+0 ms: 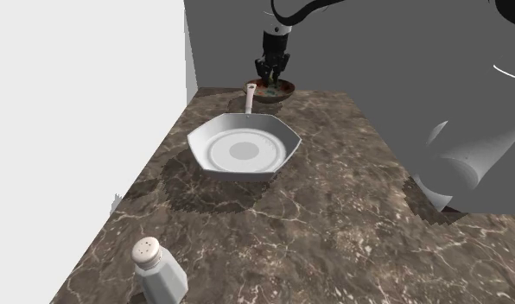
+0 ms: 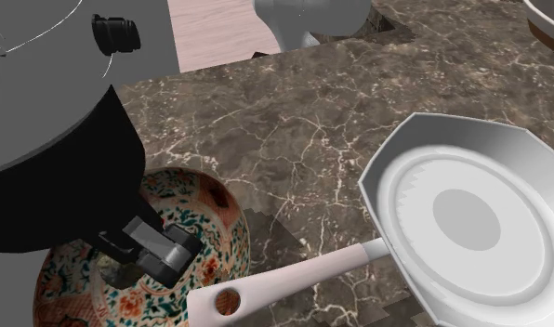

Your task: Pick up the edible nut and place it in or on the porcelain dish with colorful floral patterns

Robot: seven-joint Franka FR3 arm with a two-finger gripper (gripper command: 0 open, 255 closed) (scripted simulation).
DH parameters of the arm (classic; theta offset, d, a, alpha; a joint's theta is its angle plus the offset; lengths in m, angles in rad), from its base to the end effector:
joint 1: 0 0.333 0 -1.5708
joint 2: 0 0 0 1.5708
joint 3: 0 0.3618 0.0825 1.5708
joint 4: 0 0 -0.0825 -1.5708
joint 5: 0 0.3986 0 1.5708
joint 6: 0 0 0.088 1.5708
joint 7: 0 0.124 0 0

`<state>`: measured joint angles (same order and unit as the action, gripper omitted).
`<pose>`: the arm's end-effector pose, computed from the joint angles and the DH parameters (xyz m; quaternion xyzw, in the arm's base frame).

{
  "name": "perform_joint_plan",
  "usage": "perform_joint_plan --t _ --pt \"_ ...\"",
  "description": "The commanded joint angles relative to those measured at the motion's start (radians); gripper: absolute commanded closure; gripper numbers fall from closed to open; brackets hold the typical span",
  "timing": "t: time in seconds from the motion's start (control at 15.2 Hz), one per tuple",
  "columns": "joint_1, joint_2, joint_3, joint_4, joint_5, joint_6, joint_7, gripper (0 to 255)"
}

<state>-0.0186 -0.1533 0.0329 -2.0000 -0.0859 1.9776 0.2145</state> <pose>0.5358 0.0018 0.5628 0.9933 -0.0853 0.0697 0.0352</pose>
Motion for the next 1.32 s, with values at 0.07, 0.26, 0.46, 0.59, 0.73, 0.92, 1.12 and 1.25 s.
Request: perform_joint_plan --t 0.07,0.26,0.46,0.59,0.73,0.92,1.12,1.25 --pt "0.000 0.000 0.000 -0.001 0.000 0.001 0.000 255" --pt "0.000 0.000 0.000 -0.001 0.000 0.001 0.000 0" --pt "0.000 0.000 0.000 -0.001 0.000 0.001 0.000 0" --pt "0.000 0.000 0.000 -0.001 0.000 0.001 0.000 0" --pt "0.002 -0.013 0.003 0.051 0.002 -0.064 -0.001 0" --pt "0.004 -0.021 0.005 0.103 0.004 -0.123 -0.002 0" --pt "0.004 -0.021 0.005 0.103 0.004 -0.123 -0.002 0" --pt "0.004 -0.021 0.005 0.103 0.004 -0.123 -0.002 0"
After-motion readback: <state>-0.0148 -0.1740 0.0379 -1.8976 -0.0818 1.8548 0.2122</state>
